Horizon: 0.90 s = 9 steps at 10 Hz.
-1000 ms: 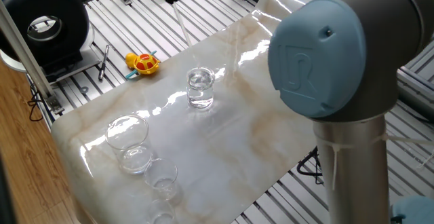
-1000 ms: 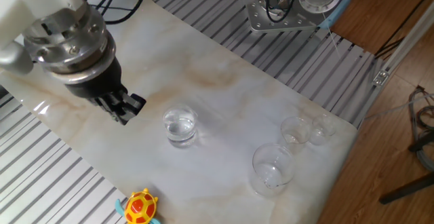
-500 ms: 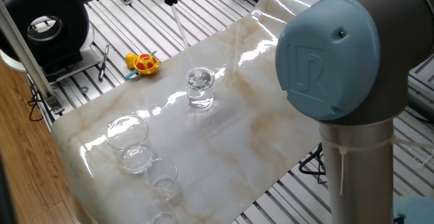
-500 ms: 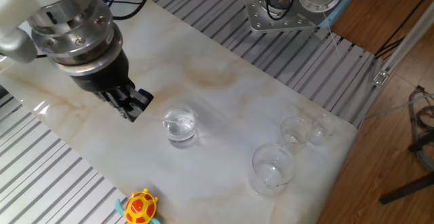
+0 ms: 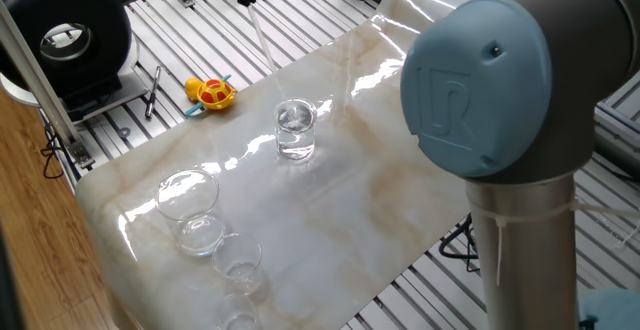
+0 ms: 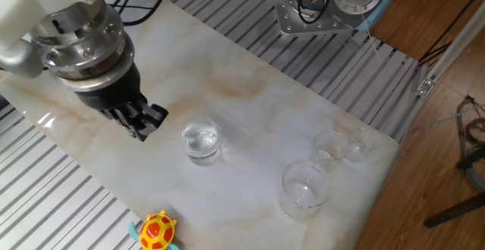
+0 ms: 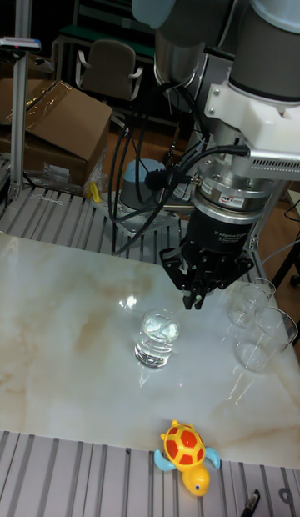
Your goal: Stir the beaker with a glass rod
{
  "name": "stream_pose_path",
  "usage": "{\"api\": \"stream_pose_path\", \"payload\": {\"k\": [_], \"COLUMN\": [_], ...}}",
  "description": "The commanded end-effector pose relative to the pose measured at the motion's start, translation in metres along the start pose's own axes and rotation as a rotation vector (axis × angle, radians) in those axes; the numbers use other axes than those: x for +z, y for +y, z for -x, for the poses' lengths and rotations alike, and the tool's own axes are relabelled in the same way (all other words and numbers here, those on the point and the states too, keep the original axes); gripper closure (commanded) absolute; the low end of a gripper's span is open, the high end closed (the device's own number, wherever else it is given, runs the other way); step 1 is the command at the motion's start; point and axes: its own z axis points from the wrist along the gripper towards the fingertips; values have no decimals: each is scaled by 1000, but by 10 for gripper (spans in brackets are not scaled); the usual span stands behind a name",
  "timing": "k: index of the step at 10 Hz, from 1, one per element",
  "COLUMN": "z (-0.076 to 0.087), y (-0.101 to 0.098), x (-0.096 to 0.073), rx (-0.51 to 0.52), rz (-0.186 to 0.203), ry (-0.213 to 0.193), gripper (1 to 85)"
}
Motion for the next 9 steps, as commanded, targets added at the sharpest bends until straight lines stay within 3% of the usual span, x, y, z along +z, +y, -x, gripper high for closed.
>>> {"api": "stream_pose_path", "payload": {"k": [1,3,5,6,8,9], "z": [-15,-11,4,10,10,4], "y": [0,20,31,27,-2,-7], "x": [-4,-8,-11,-9,-7,-8], "rx": [15,57,63,22,-74,-76], "rz": [22,62,68,52,-36,-46], "ry": [16,-15,-24,-31,-19,-2], "gripper": [847,847,847,847,847,847]}}
